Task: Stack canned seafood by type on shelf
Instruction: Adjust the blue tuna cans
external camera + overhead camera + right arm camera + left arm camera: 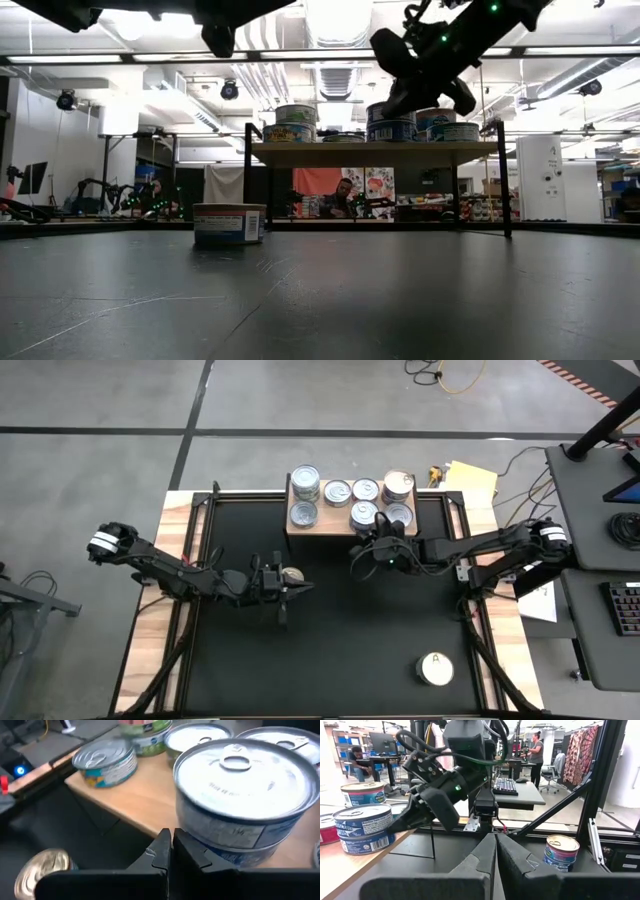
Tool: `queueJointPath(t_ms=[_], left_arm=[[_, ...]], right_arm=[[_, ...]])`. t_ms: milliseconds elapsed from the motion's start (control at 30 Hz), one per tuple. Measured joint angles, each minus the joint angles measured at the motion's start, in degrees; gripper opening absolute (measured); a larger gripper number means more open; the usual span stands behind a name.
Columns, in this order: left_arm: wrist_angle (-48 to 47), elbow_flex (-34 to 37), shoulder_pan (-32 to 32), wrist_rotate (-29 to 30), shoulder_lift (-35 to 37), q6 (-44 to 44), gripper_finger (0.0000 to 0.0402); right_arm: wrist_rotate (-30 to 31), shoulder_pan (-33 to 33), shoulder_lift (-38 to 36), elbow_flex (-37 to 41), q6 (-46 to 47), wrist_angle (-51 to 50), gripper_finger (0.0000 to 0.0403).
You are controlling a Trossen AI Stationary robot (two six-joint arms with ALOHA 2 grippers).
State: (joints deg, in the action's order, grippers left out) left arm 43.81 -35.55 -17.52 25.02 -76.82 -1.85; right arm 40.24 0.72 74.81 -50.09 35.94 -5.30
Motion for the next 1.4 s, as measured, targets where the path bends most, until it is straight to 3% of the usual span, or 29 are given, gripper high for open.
queueJointPath(t_ms=[1400], left_arm=[[-1.5,0.0,0.0,0.0,0.0,-0.2,0.0000]], right_arm=[[0.4,1.6,-0.6,0.0,2.6,-0.4,0.0012]])
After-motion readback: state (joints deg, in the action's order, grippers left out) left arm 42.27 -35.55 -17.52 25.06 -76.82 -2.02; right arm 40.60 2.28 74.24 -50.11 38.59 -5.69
